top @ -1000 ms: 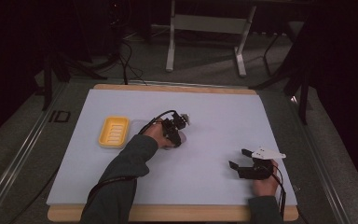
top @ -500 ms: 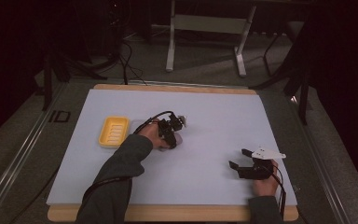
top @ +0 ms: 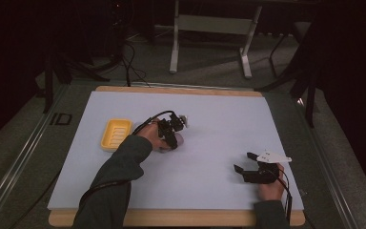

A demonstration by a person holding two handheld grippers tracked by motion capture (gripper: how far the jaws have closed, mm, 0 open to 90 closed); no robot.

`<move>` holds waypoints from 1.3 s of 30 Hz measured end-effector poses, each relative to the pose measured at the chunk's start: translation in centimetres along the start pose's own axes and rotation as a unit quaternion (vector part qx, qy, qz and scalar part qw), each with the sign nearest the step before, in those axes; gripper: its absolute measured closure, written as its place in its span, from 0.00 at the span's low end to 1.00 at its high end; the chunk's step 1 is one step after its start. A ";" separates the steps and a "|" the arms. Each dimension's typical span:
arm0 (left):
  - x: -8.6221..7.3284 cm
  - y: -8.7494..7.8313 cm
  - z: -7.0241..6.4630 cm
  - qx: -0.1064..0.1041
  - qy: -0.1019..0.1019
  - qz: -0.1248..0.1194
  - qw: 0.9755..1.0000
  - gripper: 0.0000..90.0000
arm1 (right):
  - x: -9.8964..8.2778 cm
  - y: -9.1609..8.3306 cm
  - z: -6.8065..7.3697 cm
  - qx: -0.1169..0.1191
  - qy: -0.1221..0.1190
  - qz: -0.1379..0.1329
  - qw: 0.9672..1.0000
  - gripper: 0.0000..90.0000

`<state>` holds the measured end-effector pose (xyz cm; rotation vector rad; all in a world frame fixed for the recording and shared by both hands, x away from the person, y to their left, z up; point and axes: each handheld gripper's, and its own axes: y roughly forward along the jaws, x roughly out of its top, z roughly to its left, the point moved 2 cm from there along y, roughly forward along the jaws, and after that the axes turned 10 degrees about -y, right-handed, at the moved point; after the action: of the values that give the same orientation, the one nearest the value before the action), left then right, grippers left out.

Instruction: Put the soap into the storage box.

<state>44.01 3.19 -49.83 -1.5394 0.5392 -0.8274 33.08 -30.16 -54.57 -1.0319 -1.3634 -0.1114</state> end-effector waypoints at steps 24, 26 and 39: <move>-2.0 -2.5 3.3 0.023 -0.071 -0.001 0.997 0.55 | 0.0 0.0 0.0 -0.001 -0.002 -0.002 1.000 0.21; -2.1 -2.8 3.5 0.024 -0.080 -0.002 0.997 0.55 | 0.0 -0.1 0.0 -0.001 -0.003 -0.002 1.000 0.21; -3.4 -3.8 5.4 0.033 -0.124 -0.008 0.992 0.55 | 0.0 0.0 0.0 0.000 -0.004 -0.002 1.000 0.21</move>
<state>45.50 9.77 -46.72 -1.5610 0.3141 -0.6471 33.02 -30.15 -54.56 -1.0308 -1.3726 -0.1115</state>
